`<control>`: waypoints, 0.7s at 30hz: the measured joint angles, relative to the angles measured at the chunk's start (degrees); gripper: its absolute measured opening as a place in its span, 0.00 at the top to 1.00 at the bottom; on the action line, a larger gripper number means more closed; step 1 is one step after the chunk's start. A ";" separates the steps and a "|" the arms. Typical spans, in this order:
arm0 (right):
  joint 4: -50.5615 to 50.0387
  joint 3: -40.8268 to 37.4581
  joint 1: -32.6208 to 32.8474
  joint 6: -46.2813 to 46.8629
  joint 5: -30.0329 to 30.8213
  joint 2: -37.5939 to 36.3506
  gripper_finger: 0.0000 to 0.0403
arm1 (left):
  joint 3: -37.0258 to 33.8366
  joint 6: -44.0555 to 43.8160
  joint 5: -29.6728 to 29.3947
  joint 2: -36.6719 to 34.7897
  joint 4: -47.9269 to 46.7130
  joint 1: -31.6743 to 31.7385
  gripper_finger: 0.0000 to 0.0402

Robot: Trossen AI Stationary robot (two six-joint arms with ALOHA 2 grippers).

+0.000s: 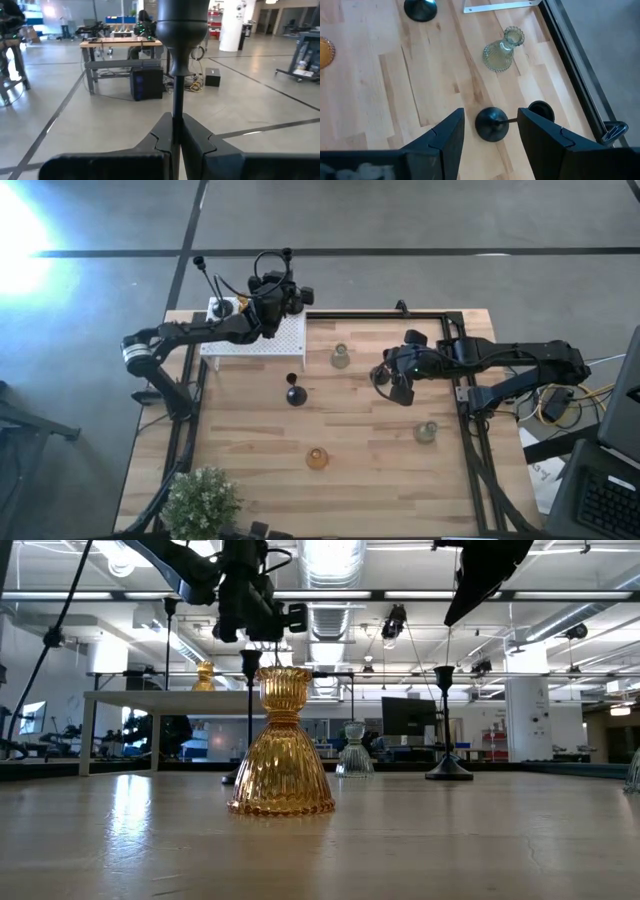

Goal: Pick & Place candle stick holders
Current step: Put the large black candle holder on the shelf

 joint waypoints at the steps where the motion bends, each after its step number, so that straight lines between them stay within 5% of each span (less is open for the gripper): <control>1: -0.03 -0.12 0.00 0.00 0.01 0.00 0.56 | -0.58 -0.71 -0.18 -0.70 -0.37 -0.01 0.96; 21: 1.26 0.47 0.00 -0.41 0.02 0.00 0.56 | -4.99 -2.24 4.90 -3.80 2.22 0.36 0.96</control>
